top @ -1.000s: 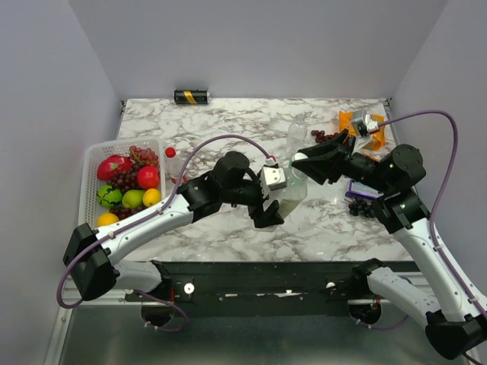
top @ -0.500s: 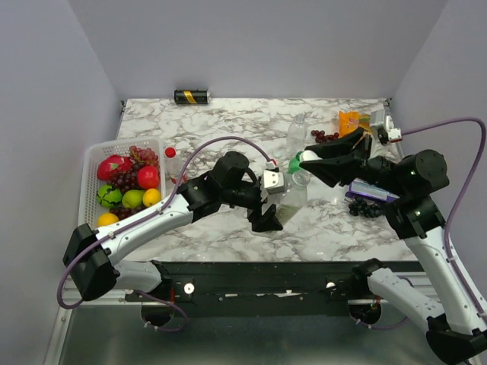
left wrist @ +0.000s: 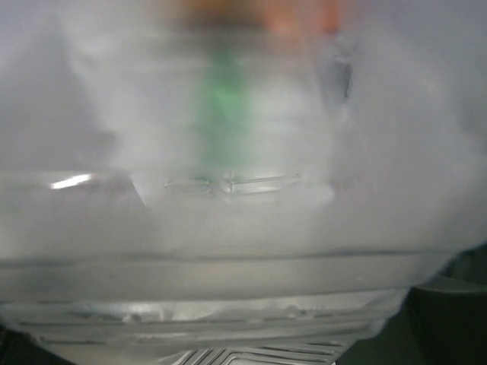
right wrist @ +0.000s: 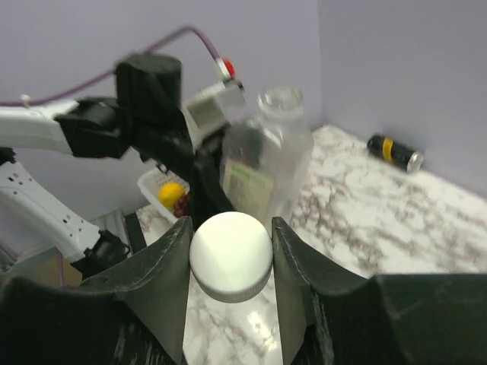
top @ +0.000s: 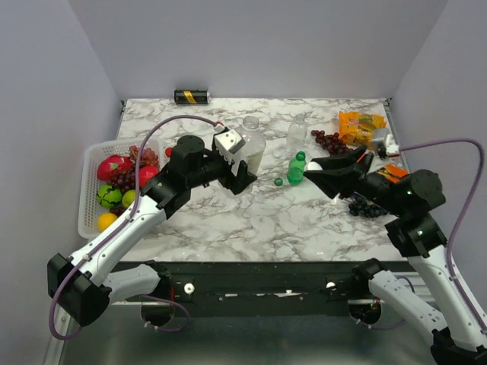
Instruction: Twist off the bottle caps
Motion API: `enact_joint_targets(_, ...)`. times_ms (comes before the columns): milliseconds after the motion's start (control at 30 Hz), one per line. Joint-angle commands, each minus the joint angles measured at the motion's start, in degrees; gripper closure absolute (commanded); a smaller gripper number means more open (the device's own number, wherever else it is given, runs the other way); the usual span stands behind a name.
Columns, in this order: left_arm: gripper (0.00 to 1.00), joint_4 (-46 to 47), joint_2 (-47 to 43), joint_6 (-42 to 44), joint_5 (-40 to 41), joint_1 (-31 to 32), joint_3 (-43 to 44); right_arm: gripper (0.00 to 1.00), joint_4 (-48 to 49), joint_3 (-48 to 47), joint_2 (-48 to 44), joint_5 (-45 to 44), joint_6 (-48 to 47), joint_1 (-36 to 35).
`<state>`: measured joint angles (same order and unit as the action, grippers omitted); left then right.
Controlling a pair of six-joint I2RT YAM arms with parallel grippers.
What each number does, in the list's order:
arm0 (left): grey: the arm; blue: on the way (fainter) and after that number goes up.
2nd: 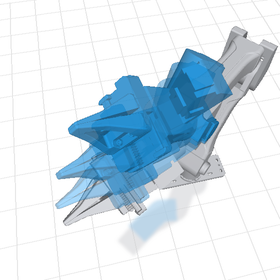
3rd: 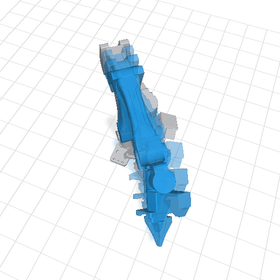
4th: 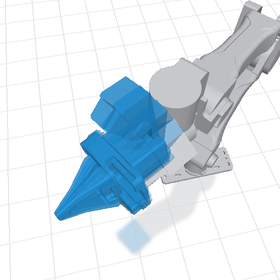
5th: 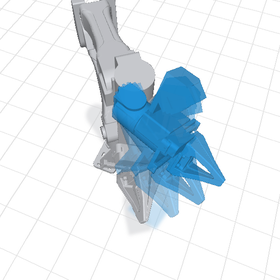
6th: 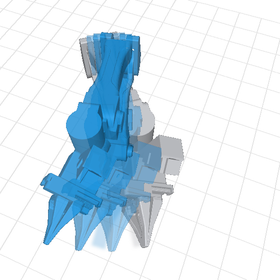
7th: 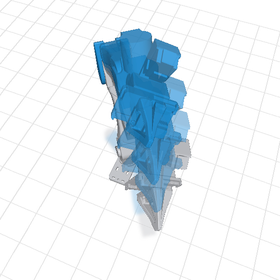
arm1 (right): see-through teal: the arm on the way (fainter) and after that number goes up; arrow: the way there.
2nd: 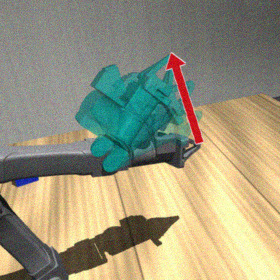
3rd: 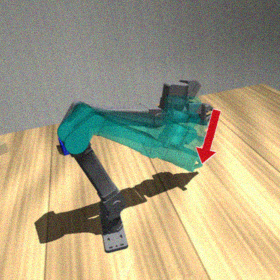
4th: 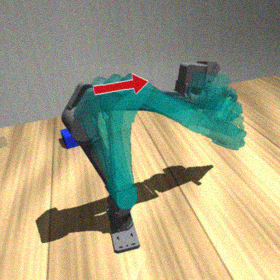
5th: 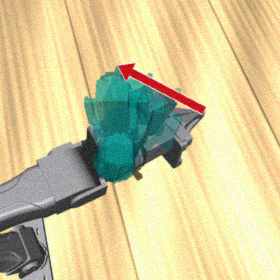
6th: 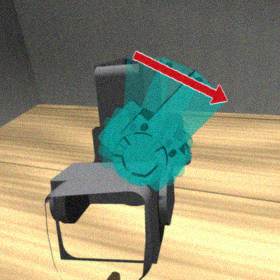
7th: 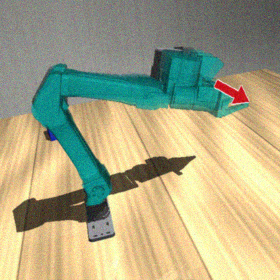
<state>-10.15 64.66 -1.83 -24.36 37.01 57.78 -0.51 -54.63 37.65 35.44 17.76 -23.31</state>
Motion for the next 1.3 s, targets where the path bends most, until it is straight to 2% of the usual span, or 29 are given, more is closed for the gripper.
enact_joint_targets(0, 0.84, 1.45, -3.66, -0.9, 13.09, -2.21, -0.56, 0.8, -3.09, 6.02, 3.12, -11.76, -0.09, -7.15)
enact_joint_targets(133, 0.84, 0.4, -3.58, -0.37, 16.0, -3.88, -0.12, 0.79, -4.94, 7.78, 7.51, -23.38, -2.73, -15.96)
enact_joint_targets(400, 0.84, -0.75, -2.0, -0.02, 17.33, -3.88, 0.32, 0.79, 4.9, 22.35, 15.69, -32.27, 2.98, -19.48)
enact_joint_targets(533, 0.84, -0.92, -0.68, -0.98, 15.92, -3.88, 0.75, 0.79, 9.38, 25.01, 22.89, -38.42, 4.12, -20.55)
enact_joint_targets(733, 0.84, -2.06, 0.46, -1.16, 16.27, -3.88, 1.28, 0.75, 12.9, 24.75, 33.69, -44.57, 5.97, -20.81)
enact_joint_targets(867, 0.84, -2.15, 0.2, -1.34, 16.54, -3.88, 1.28, 0.75, 11.33, 22.47, 40.47, -48.97, 6.85, -20.81)
enact_joint_targets(1267, 0.84, -2.42, -0.33, -1.51, 15.13, -3.88, 1.81, 0.71, 14.75, 22.29, 47.07, -53.02, 7.9, -21.34)
